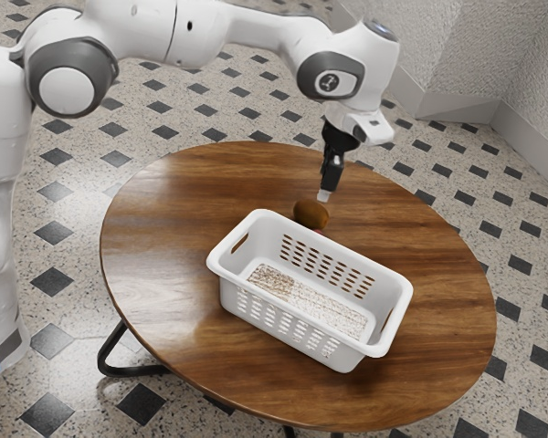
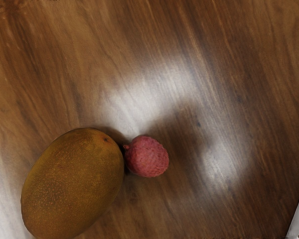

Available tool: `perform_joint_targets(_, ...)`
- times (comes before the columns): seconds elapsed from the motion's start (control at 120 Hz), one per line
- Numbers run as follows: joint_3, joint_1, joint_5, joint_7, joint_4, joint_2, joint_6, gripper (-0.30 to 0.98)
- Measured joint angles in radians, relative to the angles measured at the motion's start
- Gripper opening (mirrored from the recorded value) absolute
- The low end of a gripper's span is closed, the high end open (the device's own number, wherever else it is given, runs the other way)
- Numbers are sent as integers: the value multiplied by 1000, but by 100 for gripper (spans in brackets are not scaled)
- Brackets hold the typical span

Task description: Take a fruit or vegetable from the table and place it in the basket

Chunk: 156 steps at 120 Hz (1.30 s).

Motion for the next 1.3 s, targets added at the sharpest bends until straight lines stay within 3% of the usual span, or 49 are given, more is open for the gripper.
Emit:
perform_joint_targets(0.242,26,3,35,169,-98,-30,65,69)
perform_joint_targets(0.608,71,5,34,366,-172,-24,151,69)
perform_joint_targets(1.3,74,11,24,538,-194,15,235,69)
